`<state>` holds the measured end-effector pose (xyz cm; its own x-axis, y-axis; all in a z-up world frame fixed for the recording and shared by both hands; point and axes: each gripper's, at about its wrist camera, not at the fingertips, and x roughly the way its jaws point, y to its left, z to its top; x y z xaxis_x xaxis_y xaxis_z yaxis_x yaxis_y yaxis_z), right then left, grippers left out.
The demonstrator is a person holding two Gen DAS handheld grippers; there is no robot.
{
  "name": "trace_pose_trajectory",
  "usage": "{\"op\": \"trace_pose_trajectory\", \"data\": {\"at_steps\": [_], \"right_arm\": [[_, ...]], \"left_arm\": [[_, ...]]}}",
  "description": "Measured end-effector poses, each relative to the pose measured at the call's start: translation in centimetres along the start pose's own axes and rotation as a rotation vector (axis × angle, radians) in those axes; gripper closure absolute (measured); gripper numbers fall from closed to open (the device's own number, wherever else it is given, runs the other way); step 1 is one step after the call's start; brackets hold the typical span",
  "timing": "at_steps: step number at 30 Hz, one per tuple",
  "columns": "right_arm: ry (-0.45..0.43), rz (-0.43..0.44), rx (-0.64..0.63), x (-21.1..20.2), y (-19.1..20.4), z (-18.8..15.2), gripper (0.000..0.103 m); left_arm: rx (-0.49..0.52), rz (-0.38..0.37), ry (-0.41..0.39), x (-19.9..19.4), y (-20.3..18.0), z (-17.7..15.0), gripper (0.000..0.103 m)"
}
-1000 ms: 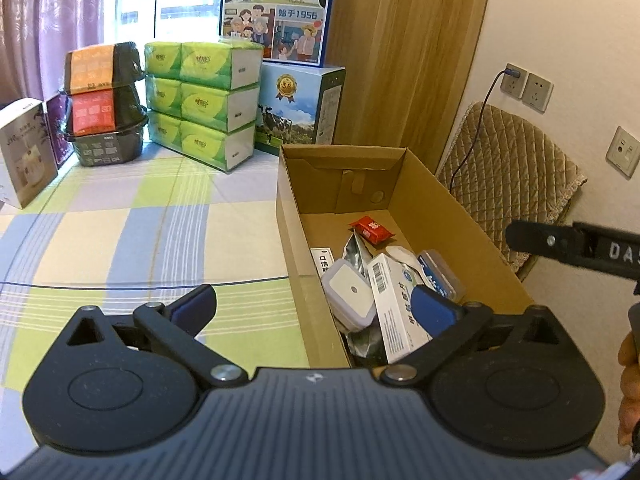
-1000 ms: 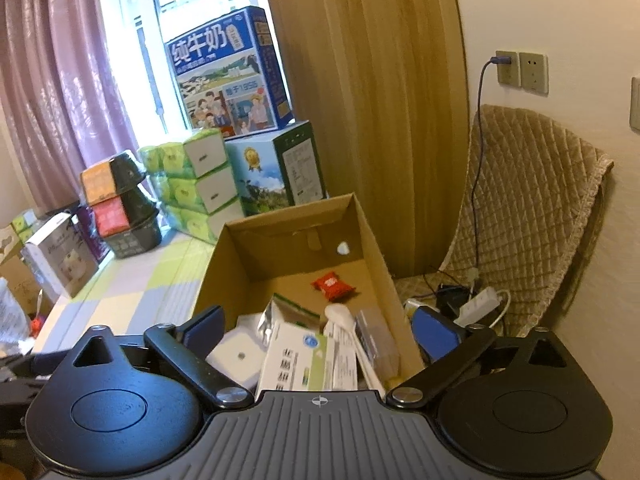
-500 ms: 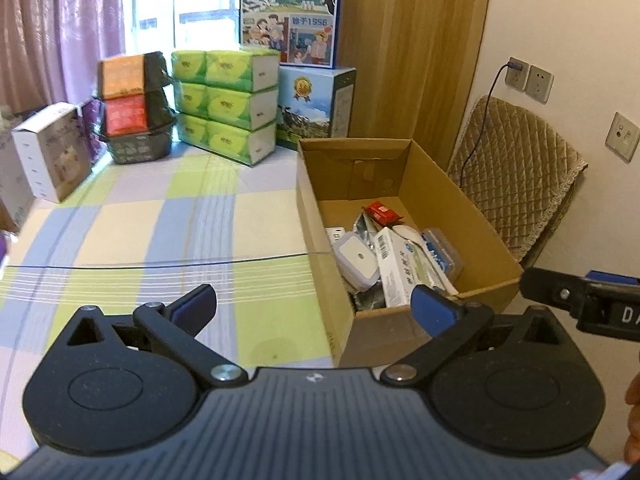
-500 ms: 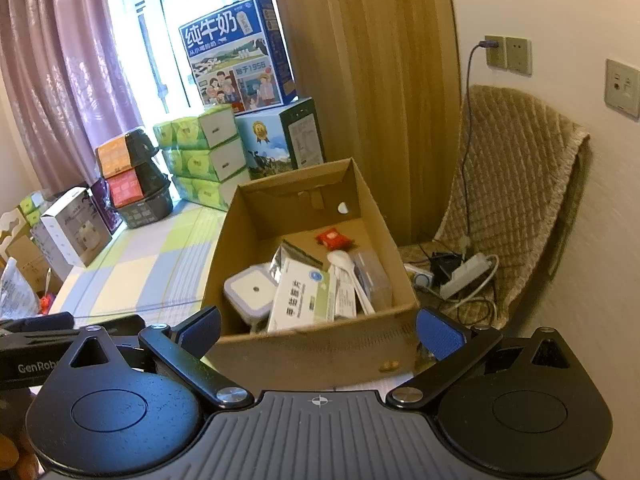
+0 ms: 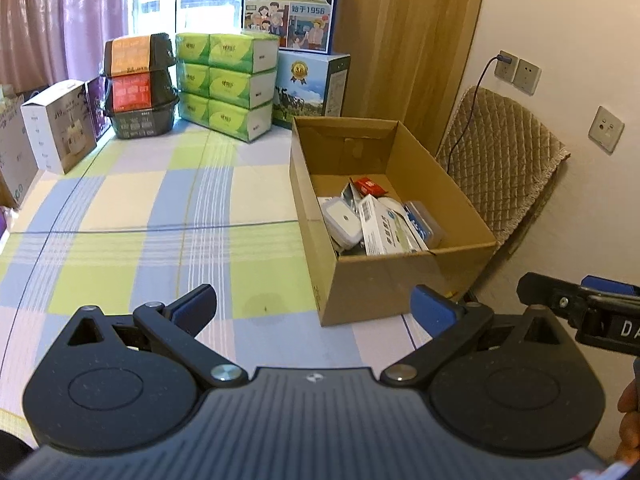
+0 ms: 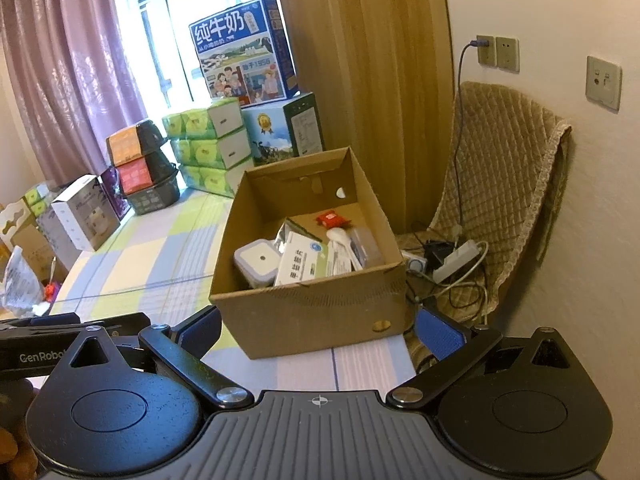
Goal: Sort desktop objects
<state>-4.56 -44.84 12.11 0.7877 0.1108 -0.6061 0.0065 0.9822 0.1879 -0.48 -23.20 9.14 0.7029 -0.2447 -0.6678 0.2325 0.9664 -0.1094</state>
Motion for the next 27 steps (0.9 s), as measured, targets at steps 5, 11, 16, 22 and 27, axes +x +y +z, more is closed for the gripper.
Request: {"op": "trace_pose_trajectory", "data": {"at_steps": [5, 11, 16, 22, 27], "right_arm": [[0.003, 0.0, -0.012, -1.0, 0.3, -0.8, 0.002], [0.016, -0.007, -0.018, -1.4, 0.3, -1.5, 0.002], [0.021, -0.013, -0.023, -1.7, 0.4, -1.9, 0.002], [0.027, -0.016, -0.021, -1.6, 0.6, -2.1, 0.002], [0.028, -0.015, -0.024, -1.6, 0.6, -2.1, 0.002]], "left_arm": [[-0.021, -0.015, 0.02, -0.3, 0.2, -0.6, 0.001], [-0.013, -0.005, 0.028, -0.5, 0.0, -1.1, 0.001], [-0.011, 0.003, 0.031, -0.6, -0.2, -1.5, 0.001], [-0.011, 0.008, 0.035, -0.5, -0.3, -1.7, 0.001], [-0.013, 0.007, 0.035, -0.4, -0.4, -1.7, 0.001]]}}
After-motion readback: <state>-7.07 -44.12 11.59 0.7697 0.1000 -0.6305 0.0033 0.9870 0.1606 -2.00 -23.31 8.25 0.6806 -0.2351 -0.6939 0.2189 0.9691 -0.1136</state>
